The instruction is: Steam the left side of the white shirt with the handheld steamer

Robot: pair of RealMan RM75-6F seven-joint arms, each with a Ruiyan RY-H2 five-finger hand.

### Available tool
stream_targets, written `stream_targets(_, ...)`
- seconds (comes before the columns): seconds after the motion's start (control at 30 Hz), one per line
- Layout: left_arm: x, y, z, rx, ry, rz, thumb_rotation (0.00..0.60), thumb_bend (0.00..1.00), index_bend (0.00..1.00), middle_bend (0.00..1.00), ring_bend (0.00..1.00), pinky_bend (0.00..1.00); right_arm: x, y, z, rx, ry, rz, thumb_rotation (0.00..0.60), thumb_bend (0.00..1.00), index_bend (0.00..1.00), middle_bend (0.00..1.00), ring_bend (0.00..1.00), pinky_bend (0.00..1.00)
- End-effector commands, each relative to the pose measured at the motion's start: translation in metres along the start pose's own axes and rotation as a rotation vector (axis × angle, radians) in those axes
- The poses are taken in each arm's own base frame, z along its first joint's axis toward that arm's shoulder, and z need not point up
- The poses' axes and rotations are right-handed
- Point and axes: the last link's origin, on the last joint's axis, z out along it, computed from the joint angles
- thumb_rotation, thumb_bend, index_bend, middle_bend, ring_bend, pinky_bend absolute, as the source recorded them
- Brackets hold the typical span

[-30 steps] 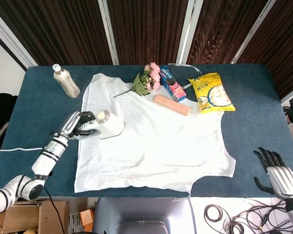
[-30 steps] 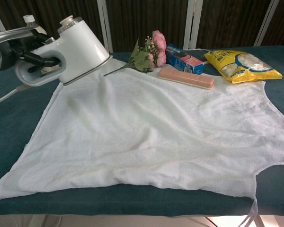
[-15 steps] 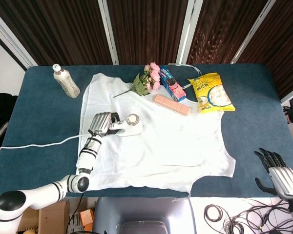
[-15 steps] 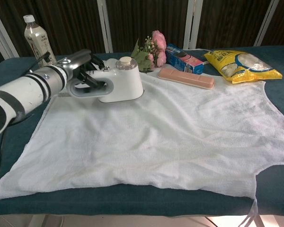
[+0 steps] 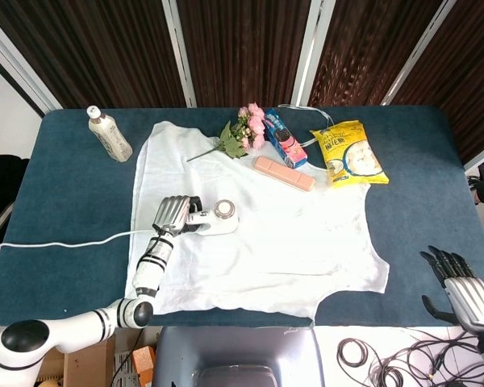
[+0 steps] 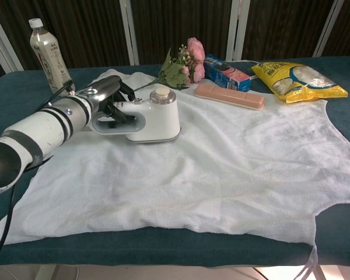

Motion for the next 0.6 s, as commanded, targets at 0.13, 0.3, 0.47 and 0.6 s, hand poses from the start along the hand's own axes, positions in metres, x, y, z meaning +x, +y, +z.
stream_targets(0.13,-0.004,-0.003,-0.034,-0.055,-0.031,0.034,0.600,0.64,0.83,0.88,0.88,0.98,-0.001,-0.002,0.001,0.003,-0.001,-0.006,0.600,0.37,0.00,0.00,0.00,0.00)
stream_targets(0.3,-0.013,0.005,-0.057,-0.112,-0.044,0.059,0.600,0.64,0.83,0.88,0.88,0.98,-0.003,-0.004,0.002,0.006,-0.006,-0.012,0.600,0.37,0.00,0.00,0.00,0.00)
stream_targets(0.47,-0.022,0.011,-0.062,-0.133,-0.029,0.095,0.600,0.64,0.83,0.88,0.88,0.98,-0.006,-0.005,0.003,0.007,-0.021,-0.018,0.600,0.37,0.00,0.00,0.00,0.00)
stream_targets(0.6,-0.019,0.007,-0.047,-0.092,-0.013,0.089,0.600,0.64,0.83,0.88,0.88,0.98,-0.005,-0.005,0.001,0.008,-0.013,-0.015,0.600,0.37,0.00,0.00,0.00,0.00)
